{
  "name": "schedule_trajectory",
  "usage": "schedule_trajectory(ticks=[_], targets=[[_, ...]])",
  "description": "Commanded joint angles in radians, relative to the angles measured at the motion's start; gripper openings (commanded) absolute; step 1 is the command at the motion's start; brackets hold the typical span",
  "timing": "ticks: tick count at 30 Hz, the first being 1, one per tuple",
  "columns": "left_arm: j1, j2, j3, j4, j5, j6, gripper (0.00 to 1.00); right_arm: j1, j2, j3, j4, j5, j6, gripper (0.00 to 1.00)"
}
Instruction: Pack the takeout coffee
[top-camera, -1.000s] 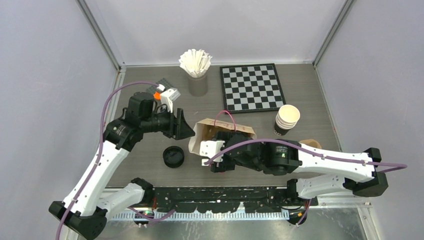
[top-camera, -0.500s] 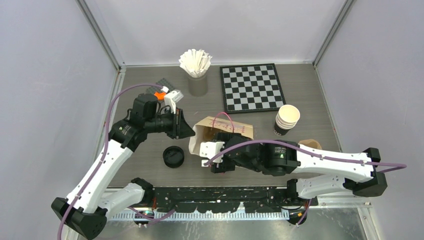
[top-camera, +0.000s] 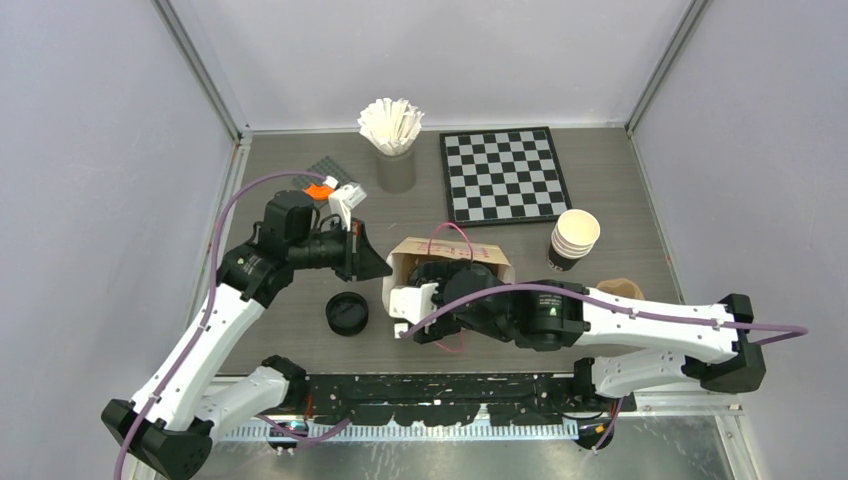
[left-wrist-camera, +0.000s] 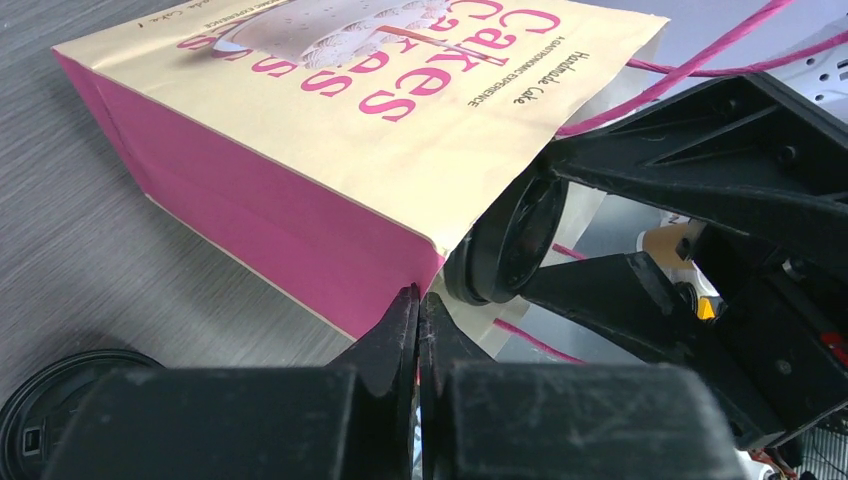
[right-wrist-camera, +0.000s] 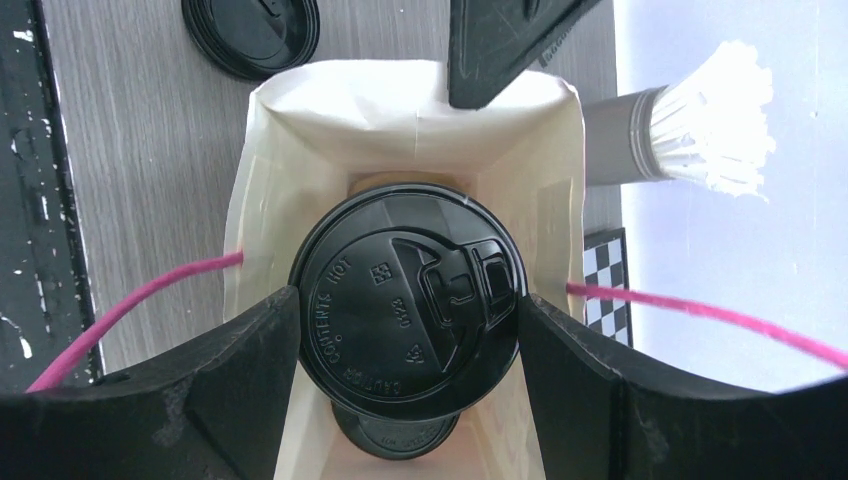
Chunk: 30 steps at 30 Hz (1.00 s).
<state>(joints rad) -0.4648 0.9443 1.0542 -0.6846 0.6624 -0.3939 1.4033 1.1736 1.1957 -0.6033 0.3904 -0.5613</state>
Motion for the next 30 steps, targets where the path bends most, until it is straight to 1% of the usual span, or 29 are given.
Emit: schedule_trajectory(ticks=[1,4,9,13,17,24,30], targets=[[-0.005,-0.021,-0.008,0.045,0.047,-0.005,0.0,-0.03,0.015,-0.001,0.089,-0.022,-0.094,0.66],[-0.005,-0.023,-0.011,0.044,0.058,-0.003,0.0,-0.075,-0.004,-0.042,0.114,-0.083,-0.13,0.66],[-0.005,-0.028,-0.018,0.041,0.074,-0.005,0.0,-0.15,-0.032,-0.124,0.205,-0.201,-0.21,0.66],[-0.004,-0.023,-0.018,0.041,0.087,-0.01,0.0,-0.183,-0.036,-0.175,0.258,-0.264,-0.282,0.66],[-0.005,-0.017,-0.028,0.045,0.109,-0.019,0.0,-0.185,-0.036,-0.209,0.301,-0.284,-0.327,0.65],[-0.005,-0.045,-0.068,0.1,0.15,-0.026,0.0,-0.186,-0.042,-0.248,0.347,-0.31,-0.402,0.63],[-0.005,-0.052,-0.057,0.07,0.155,0.001,0.0,-0.2,-0.034,-0.289,0.377,-0.323,-0.449,0.64]])
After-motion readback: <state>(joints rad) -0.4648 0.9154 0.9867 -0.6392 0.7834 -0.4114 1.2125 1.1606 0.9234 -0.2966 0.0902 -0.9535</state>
